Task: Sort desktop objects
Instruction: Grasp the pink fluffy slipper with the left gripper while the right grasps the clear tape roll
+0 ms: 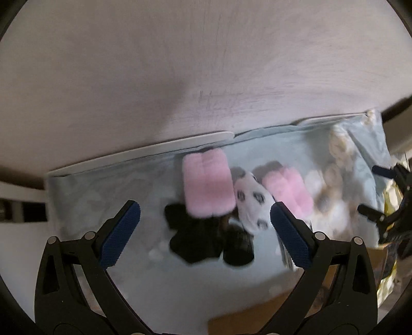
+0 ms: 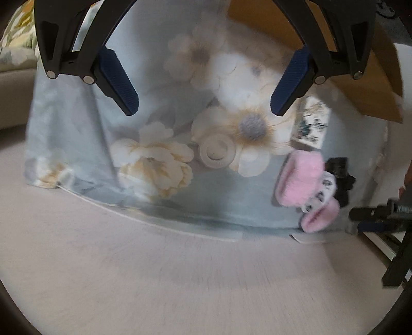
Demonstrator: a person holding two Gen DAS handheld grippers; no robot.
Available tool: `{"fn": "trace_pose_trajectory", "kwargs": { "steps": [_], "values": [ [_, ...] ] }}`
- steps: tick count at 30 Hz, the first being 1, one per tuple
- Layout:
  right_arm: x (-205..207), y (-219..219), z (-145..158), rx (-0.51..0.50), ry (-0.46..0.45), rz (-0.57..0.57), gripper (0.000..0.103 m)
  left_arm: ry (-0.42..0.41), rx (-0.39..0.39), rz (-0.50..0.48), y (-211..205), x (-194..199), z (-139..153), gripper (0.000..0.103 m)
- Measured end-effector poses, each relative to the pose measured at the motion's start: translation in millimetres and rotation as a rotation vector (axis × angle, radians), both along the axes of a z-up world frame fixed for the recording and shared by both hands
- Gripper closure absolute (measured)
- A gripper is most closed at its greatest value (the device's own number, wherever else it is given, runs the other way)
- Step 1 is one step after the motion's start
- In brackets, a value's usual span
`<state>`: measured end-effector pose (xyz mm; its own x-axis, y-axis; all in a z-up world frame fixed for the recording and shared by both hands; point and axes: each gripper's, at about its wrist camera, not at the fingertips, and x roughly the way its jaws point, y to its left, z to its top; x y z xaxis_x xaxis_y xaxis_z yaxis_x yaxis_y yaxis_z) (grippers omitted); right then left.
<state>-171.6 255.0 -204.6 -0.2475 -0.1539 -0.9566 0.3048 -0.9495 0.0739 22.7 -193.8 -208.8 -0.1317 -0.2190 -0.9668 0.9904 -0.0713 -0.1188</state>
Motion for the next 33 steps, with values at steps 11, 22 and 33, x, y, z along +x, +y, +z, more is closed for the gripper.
{"fn": "trace_pose_trajectory", "kwargs": {
  "steps": [11,22,33],
  "values": [
    [-15.6,-15.7,-27.7,0.005,0.024,0.084,0.032,0.035,0.048,0.063,-18.5,-1.7,-43.6,0.016],
    [-17.2,-17.1,-24.3,0.014,0.064,0.103,0.064,0.035,0.041,0.062,-14.5,-3.6,-53.4,0.067],
    [-7.1,-12.6,9.0,0.007,0.087,0.113,0.064,0.004,-0.013,0.035,-2.3,-0.5,-13.2,0.068]
  ]
}}
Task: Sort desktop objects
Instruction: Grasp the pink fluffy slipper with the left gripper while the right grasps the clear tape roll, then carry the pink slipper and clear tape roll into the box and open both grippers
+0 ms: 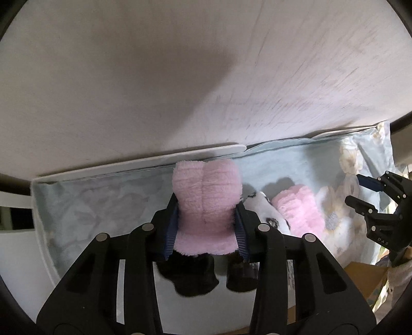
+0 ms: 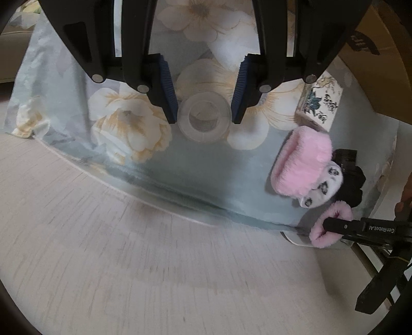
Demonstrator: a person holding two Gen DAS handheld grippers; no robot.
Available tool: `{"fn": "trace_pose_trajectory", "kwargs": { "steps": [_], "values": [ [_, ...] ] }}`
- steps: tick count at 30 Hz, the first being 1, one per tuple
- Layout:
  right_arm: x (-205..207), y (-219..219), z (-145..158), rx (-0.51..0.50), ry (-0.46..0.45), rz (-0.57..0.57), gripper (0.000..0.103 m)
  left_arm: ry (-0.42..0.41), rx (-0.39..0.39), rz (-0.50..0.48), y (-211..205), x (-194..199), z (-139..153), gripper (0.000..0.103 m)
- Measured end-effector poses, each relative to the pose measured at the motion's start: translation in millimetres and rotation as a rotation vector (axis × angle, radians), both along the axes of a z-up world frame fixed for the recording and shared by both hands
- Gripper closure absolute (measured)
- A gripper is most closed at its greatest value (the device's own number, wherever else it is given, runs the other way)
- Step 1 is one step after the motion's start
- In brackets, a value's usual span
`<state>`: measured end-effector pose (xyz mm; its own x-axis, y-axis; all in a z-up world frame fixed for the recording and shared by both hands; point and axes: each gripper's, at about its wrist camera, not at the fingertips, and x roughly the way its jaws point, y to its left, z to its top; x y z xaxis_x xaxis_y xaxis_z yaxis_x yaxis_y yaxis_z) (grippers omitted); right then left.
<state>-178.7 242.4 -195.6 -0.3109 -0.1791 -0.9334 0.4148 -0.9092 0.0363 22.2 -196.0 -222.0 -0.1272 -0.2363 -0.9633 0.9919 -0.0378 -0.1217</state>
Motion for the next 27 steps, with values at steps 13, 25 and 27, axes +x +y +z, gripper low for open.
{"fn": "trace_pose_trajectory", "kwargs": {
  "steps": [13,25,27],
  "values": [
    [37.6,-12.5,92.9,-0.032,0.052,0.099,0.064,0.012,-0.093,-0.044,36.3,-9.3,95.3,0.068],
    [119.7,-67.1,146.1,-0.075,0.092,0.27,0.064,-0.033,-0.184,-0.141,136.9,-17.9,185.1,0.068],
    [133.2,-72.1,145.9,-0.08,0.086,0.295,0.064,-0.026,-0.175,-0.152,154.8,-26.2,181.6,0.068]
  ]
}}
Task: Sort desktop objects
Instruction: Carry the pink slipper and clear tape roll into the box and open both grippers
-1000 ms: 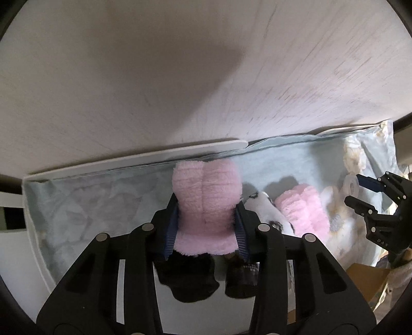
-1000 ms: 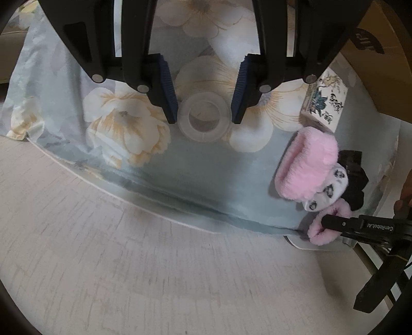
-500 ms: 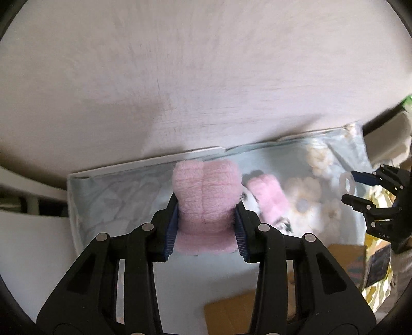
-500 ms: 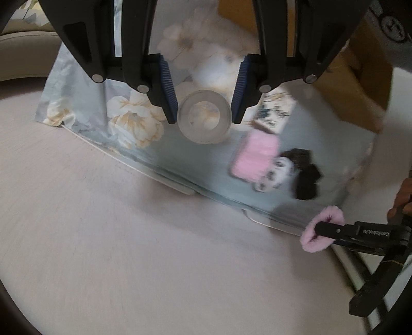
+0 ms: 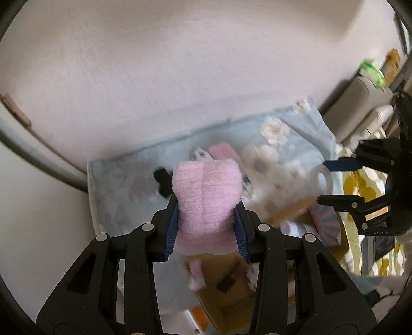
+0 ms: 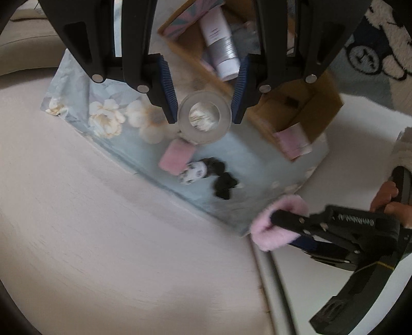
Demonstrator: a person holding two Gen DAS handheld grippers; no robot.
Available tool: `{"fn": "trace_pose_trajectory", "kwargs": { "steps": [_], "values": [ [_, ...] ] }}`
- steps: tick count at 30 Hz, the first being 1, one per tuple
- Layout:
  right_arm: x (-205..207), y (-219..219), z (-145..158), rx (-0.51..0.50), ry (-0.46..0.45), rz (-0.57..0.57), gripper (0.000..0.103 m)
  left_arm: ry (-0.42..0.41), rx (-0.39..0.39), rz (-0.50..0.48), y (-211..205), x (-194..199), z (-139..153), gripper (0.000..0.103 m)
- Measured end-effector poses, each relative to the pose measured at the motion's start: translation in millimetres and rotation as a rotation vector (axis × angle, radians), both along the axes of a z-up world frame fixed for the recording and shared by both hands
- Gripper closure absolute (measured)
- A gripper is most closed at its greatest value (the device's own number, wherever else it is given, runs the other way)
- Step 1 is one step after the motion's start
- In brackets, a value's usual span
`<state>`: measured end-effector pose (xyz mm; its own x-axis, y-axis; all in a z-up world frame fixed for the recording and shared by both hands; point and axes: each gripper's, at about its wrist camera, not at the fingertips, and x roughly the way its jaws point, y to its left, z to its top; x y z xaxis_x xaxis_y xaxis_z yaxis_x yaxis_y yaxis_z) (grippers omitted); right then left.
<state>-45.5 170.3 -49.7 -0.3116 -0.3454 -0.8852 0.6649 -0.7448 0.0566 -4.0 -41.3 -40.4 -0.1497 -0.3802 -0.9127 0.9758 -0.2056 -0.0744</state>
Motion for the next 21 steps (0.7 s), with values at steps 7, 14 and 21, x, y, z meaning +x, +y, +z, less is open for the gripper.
{"fn": "trace_pose_trajectory", "kwargs": {
  "steps": [7,14,21],
  "values": [
    [38.5,-9.8,-25.9,-0.011,-0.053,0.048,0.064,-0.002,0.047,-0.068,56.1,-21.8,-35.0,0.068],
    [68.6,-14.9,-55.5,-0.011,-0.118,0.091,0.064,-0.02,0.126,-0.063,85.1,-28.3,-81.9,0.068],
    [72.8,-24.5,-82.8,0.037,-0.166,0.127,0.064,-0.059,0.196,-0.05,94.6,-37.7,-123.7,0.068]
  ]
}}
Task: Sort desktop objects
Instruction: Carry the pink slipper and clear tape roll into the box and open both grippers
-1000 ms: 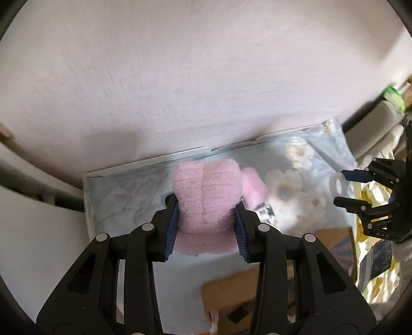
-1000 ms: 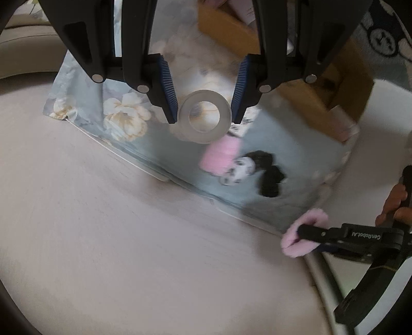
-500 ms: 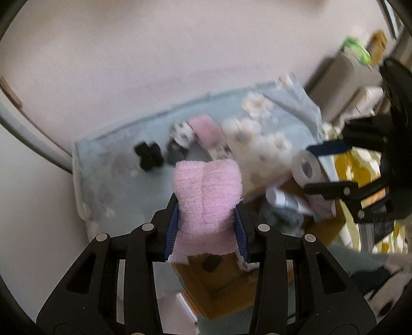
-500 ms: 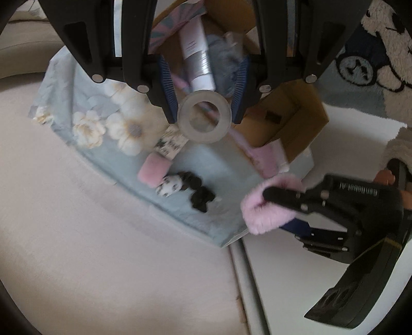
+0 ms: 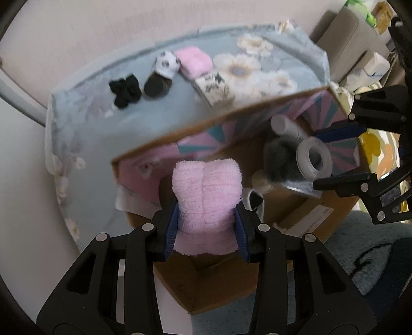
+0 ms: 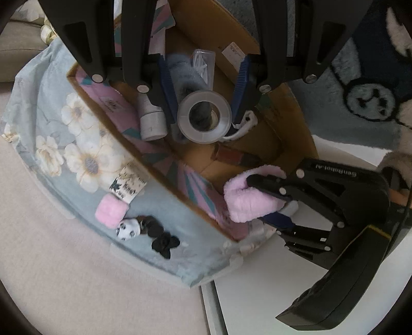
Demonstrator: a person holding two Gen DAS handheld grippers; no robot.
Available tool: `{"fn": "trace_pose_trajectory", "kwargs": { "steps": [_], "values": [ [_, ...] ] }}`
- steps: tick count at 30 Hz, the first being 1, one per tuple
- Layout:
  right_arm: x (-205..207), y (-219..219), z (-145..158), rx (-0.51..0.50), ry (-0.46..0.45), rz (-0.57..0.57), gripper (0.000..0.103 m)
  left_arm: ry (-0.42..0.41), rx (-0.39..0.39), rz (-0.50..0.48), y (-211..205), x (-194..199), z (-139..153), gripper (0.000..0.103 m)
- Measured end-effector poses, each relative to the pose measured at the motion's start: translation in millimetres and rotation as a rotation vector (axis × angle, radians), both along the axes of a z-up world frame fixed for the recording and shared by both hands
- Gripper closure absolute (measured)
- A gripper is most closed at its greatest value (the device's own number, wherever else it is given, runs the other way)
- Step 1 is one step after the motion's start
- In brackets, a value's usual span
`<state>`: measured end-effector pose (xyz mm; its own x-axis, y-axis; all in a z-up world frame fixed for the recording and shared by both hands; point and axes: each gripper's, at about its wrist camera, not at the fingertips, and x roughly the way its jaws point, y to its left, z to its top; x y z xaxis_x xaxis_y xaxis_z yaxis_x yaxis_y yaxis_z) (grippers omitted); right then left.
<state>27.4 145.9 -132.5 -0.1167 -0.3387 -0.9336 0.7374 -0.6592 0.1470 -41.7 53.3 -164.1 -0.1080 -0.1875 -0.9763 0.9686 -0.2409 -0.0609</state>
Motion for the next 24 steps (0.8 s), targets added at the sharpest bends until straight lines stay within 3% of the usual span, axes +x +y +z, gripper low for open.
{"fn": "trace_pose_trajectory", "kwargs": {
  "steps": [5,21,23,24],
  "values": [
    [-1.0,-3.5,-3.5,-0.005,-0.01,-0.001,0.064,-0.042,0.019,-0.019,4.3,-3.3,-10.5,0.068],
    [-4.5,-3.0,-6.9,0.003,-0.034,-0.018,0.064,-0.064,0.039,-0.015,8.0,0.1,-19.7,0.067],
    [-2.9,-3.7,-6.4,-0.001,-0.037,-0.019,0.063,-0.048,0.029,-0.028,7.9,-3.0,-15.4,0.059],
    [-2.2,-3.2,-5.8,-0.007,-0.036,-0.023,0.054,-0.032,0.018,-0.036,8.7,-4.5,-11.8,0.055]
  ]
}}
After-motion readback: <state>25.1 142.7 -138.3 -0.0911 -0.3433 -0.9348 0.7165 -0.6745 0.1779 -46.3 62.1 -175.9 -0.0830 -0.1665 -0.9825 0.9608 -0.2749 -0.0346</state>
